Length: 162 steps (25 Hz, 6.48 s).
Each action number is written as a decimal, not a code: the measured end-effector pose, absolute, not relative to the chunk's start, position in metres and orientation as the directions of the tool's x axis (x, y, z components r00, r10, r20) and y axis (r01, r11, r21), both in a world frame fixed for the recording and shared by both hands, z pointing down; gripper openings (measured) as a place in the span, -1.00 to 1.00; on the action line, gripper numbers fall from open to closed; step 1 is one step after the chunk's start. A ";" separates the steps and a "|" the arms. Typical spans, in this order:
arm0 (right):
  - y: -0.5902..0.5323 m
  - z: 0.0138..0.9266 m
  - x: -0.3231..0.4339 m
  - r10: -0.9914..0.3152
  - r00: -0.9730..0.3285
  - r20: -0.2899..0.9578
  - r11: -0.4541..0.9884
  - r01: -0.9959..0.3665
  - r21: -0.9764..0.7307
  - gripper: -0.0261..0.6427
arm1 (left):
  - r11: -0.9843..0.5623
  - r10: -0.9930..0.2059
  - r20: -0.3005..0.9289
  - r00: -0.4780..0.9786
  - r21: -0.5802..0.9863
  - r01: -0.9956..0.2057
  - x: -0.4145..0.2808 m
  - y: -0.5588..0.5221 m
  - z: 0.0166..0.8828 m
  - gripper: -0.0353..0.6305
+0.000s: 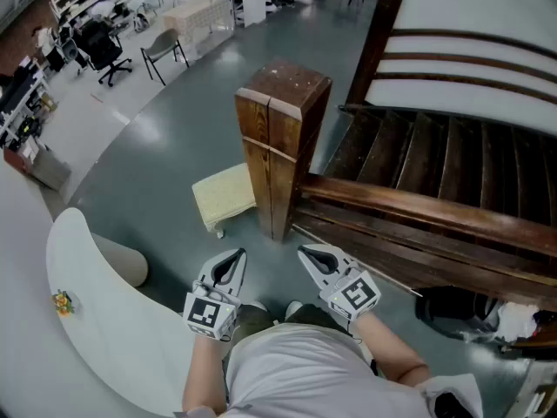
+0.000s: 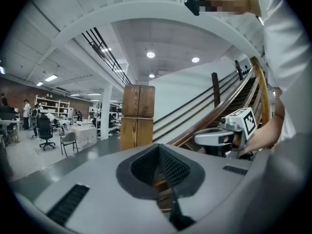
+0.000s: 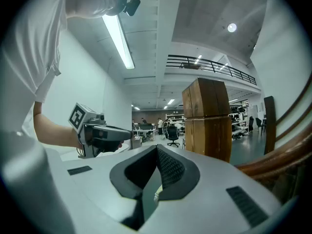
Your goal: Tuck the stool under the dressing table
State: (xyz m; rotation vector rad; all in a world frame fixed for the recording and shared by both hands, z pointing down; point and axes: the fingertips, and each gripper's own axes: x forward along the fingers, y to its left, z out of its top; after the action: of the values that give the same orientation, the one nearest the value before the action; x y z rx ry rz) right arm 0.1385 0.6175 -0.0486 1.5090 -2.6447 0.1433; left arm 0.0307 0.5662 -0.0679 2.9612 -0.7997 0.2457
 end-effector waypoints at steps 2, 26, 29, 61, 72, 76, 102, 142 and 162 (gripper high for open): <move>0.610 -0.048 0.134 -0.848 -0.515 0.128 0.513 -0.857 -0.051 -0.90 | -0.854 -0.510 0.179 0.841 0.014 -0.521 0.027 0.562 -0.065 -0.89; 0.487 -0.022 0.056 -0.815 -0.536 0.222 0.547 -0.837 -0.011 -0.90 | -0.817 -0.527 0.200 0.826 0.149 -0.557 -0.069 0.452 -0.024 -0.89; 0.454 -0.016 0.050 -0.801 -0.556 0.223 0.574 -0.818 0.020 -0.90 | -0.802 -0.553 0.213 0.805 0.125 -0.584 -0.069 0.423 -0.021 -0.89; 0.241 0.054 -0.088 -0.476 -0.787 0.392 0.838 -0.542 -0.069 -0.90 | -0.442 -0.788 0.363 0.497 0.226 -0.868 -0.203 0.248 0.042 -0.89; 0.185 0.094 -0.122 -0.531 -0.694 0.486 0.752 -0.650 -0.107 -0.90 | -0.504 -0.714 0.401 0.573 0.274 -0.819 -0.265 0.192 0.091 -0.89; 0.168 0.110 -0.123 -0.544 -0.654 0.525 0.728 -0.680 -0.092 -0.90 | -0.528 -0.680 0.419 0.601 0.288 -0.799 -0.272 0.180 0.109 -0.87; 0.075 0.313 -0.014 -0.396 -0.396 0.828 0.594 -0.798 -0.097 -0.77 | -0.466 -0.480 0.617 0.623 0.423 -0.777 -0.233 0.136 0.304 -0.41; 0.073 0.610 0.142 -0.203 -0.287 0.936 0.138 -0.955 -0.263 0.27 | -0.550 -0.078 0.750 0.657 0.517 -0.656 -0.134 0.154 0.625 0.17; 0.076 0.651 0.142 -0.166 -0.366 0.916 0.119 -0.929 -0.350 0.52 | -0.624 0.000 0.818 0.575 0.449 -0.639 -0.119 0.165 0.659 0.29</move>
State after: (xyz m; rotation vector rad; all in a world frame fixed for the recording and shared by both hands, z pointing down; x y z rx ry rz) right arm 0.1419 0.0761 0.6507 1.0816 -1.6618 1.3125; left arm -0.1187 0.1651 0.6585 2.0378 -0.5089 1.0580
